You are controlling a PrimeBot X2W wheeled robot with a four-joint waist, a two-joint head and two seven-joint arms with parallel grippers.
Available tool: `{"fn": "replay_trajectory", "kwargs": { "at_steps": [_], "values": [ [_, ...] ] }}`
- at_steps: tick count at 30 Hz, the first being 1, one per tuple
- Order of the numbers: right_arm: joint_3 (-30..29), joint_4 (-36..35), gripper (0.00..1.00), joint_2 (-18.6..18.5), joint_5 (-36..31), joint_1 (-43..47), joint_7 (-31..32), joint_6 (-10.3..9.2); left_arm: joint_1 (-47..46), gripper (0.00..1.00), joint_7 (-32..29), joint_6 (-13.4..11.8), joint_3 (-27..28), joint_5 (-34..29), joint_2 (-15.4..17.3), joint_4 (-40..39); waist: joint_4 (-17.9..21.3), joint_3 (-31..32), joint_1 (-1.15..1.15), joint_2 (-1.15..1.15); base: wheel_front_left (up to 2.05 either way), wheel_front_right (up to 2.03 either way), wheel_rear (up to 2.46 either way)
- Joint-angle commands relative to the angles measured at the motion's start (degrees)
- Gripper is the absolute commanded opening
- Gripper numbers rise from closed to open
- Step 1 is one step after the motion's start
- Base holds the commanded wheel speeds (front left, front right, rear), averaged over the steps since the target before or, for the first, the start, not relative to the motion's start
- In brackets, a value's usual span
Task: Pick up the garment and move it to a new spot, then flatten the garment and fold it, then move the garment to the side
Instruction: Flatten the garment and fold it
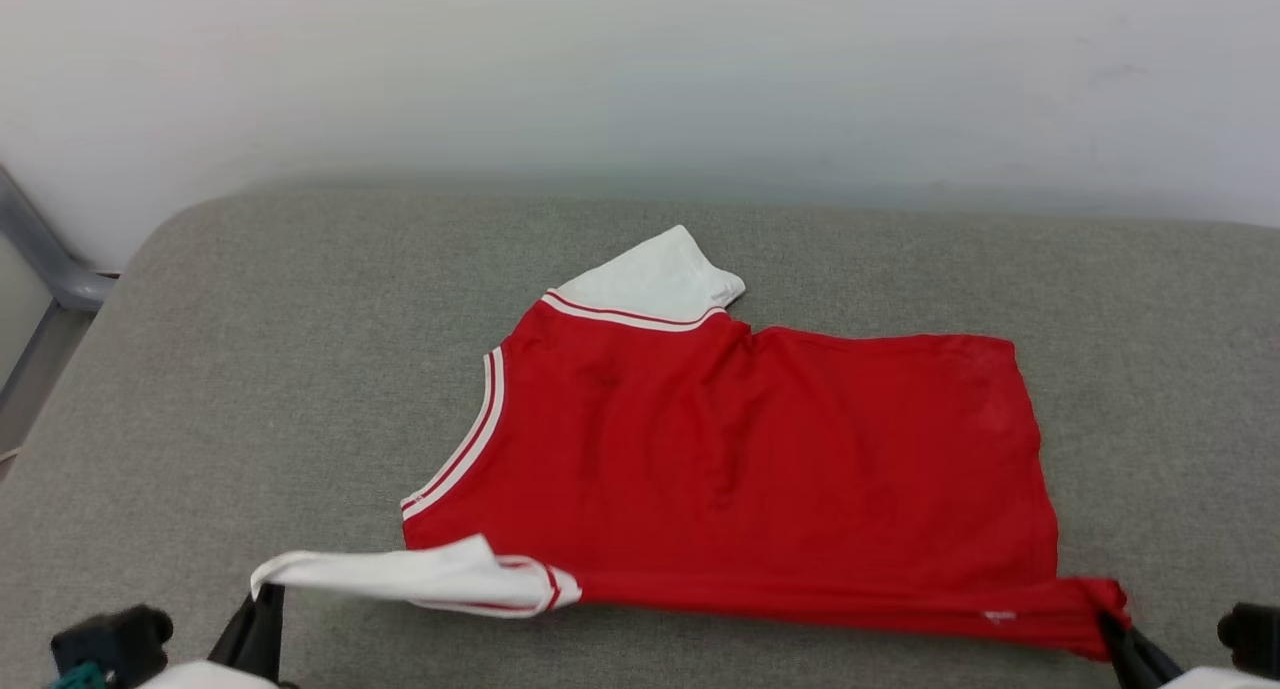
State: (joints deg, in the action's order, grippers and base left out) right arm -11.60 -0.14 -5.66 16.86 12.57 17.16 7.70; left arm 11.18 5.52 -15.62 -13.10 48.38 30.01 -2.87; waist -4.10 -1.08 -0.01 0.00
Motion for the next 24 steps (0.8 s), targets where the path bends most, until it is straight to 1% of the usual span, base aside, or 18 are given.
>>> {"fn": "replay_trajectory", "kwargs": {
  "at_steps": [1, 3, 9, 10, 15, 19, 22, 24],
  "values": [
    [-0.3, -0.9, 0.0, -0.2, -0.6, -2.1, 0.0, -0.33, -2.7, 0.0, -0.1, 0.2, -0.1, -0.9, 0.6, 0.2, 0.2, -1.0, 0.01, 0.0, 0.0, 0.0, 0.0],
    [0.6, -1.2, 0.0, -0.6, -1.1, -4.2, 0.6, -0.28, -6.2, 0.0, -0.7, 1.2, -1.1, -1.4, 0.4, 1.0, 0.4, -2.3, 0.01, 0.0, 0.0, 0.0, 0.0],
    [3.2, 1.2, 0.0, -1.9, -2.6, -12.6, 0.9, -0.26, -17.4, 0.0, -1.0, 5.8, -3.3, -2.2, -0.9, 6.8, 1.1, -7.2, 0.01, 0.0, 0.0, 0.0, 0.0],
    [3.2, 1.2, 0.0, -1.9, -2.6, -12.6, 0.9, -0.26, -17.4, 0.0, -1.0, 5.8, -3.3, -2.2, -0.9, 6.8, 1.1, -7.2, 0.01, 0.0, 0.0, 0.0, 0.0],
    [6.0, 6.1, 0.0, -2.9, -2.9, -18.5, -0.1, -0.26, -24.2, 0.0, -1.1, 9.4, -5.7, -2.4, -2.7, 13.5, 1.4, -10.7, 0.01, 0.0, 0.0, 0.0, 0.0],
    [8.0, 10.8, 0.0, -3.4, -2.2, -21.3, -1.3, -0.26, -27.4, 0.0, -1.6, 12.3, -7.5, -2.0, -4.2, 19.0, 1.5, -12.3, 0.01, 0.0, 0.0, 0.0, 0.0],
    [8.4, 14.3, 0.0, -3.4, -1.7, -21.8, -1.8, -0.25, -28.7, 0.0, -2.7, 13.7, -8.6, -1.6, -5.2, 22.4, 1.5, -12.7, 0.01, 0.0, 0.0, 0.0, 0.0],
    [8.4, 16.4, 0.0, -3.4, -1.4, -21.4, -2.0, -0.26, -29.0, 0.0, -3.1, 14.1, -8.9, -1.2, -5.5, 24.4, 1.4, -12.7, 0.01, 0.0, 0.0, 0.0, 0.0]
  ]
}}
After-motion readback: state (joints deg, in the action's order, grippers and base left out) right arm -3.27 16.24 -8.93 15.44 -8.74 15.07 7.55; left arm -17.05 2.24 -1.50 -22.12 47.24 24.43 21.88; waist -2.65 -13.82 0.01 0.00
